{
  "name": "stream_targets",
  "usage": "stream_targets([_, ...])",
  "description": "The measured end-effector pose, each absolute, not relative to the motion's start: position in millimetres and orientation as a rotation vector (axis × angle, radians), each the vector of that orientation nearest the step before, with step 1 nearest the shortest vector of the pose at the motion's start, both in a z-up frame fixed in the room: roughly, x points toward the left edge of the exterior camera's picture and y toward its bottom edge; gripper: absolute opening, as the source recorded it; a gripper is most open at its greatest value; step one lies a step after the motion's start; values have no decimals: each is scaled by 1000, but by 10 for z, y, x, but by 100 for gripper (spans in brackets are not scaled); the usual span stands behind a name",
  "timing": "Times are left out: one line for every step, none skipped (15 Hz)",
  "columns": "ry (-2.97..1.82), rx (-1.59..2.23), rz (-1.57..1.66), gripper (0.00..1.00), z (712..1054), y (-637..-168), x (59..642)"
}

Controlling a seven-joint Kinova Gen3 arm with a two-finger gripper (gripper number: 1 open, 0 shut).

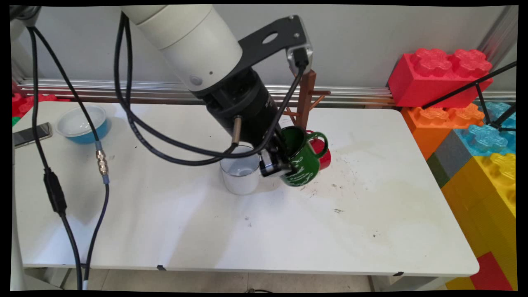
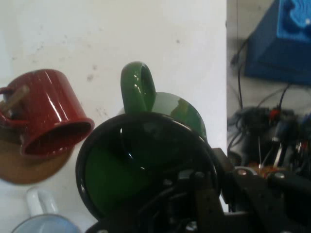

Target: Place the picked object on the table

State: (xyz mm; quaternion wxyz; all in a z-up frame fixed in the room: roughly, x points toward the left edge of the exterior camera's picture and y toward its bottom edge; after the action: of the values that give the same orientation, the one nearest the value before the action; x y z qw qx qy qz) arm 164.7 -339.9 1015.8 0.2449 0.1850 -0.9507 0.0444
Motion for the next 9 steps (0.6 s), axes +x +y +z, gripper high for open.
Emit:
stream_targets([-2617,482,124,0,10148,-3390,1637])
stream_targets([-2636,457,127,0,10138,-3382,1618])
stream_targets([-2651,435,130,0,10127,-3376,1597])
stream_targets([-2660,422,132,0,10118,-3372,1583])
stream_targets([-2674,401,136,0,10103,-3365,1563])
stream_targets([-2692,379,143,0,10078,-3355,1544])
stream_targets([-2712,358,152,0,10046,-3344,1535])
stream_targets([-2727,346,156,0,10019,-3332,1535])
stream_targets([-2741,336,160,0,9987,-3315,1539])
